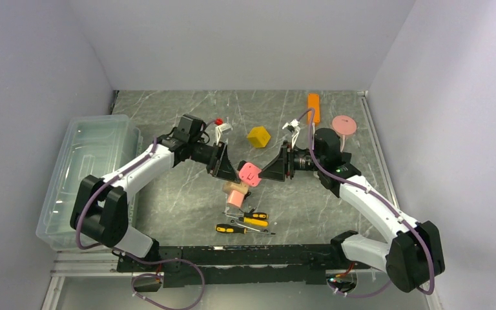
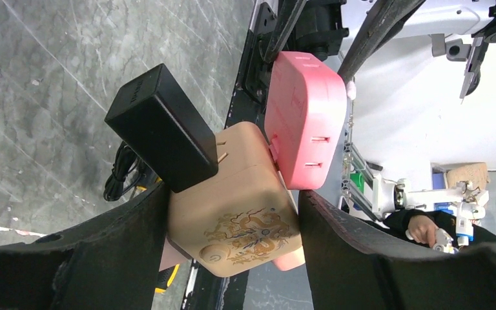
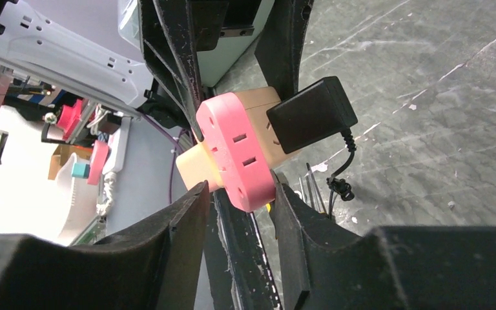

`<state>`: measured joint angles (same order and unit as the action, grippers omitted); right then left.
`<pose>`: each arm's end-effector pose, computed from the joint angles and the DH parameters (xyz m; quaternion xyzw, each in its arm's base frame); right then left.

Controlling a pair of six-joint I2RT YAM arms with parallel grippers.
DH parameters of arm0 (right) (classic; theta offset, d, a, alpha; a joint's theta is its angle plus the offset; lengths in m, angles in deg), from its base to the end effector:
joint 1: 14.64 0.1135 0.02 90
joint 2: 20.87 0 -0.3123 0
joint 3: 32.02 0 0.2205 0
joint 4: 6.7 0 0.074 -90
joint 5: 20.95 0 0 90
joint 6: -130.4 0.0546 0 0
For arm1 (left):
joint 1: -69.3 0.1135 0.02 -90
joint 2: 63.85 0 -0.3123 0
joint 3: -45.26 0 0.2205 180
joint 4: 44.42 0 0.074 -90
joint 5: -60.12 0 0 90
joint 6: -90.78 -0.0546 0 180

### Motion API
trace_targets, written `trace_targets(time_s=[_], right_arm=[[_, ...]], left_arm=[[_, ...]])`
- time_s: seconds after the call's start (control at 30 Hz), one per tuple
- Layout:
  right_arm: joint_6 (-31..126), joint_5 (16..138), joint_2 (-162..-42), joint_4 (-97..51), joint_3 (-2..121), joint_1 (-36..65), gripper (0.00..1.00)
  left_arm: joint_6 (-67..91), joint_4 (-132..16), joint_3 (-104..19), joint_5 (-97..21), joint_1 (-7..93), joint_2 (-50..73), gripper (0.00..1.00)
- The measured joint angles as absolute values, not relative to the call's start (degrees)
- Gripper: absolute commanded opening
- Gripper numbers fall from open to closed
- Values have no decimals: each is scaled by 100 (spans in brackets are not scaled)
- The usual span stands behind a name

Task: Pull the plug off the socket
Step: Remove the plug from the socket.

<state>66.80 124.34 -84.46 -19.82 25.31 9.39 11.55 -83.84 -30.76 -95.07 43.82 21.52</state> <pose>0.1639 0.1222 0.3343 -0.2532 0.7283 0.5607 0.3019 0.2280 -0.1636 0.3161 0.2891 0.7578 -0.5715 0.1251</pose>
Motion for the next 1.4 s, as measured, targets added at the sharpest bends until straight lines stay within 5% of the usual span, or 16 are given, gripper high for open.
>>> trace_targets(time_s=[0.63,0.97,1.2,1.4], right_arm=[[6542,12639,-8409,-2052,2522,1044,44],[6393,12453,-8909,-1914,2522,1212,69],[6293,12047,-8857,-1872,2491,1212,71],[6188,11964,-8859,-1848,2354,1221,86]], left_arm=[[1275,-8588,-3174,-9096,4551,2799,0],[1371,-8457,-3174,-9031,4548,2834,0],[1380,-8470,-3174,-8989,4548,2901,0],[1408,-8467,-3174,-8974,4551,2965,0]])
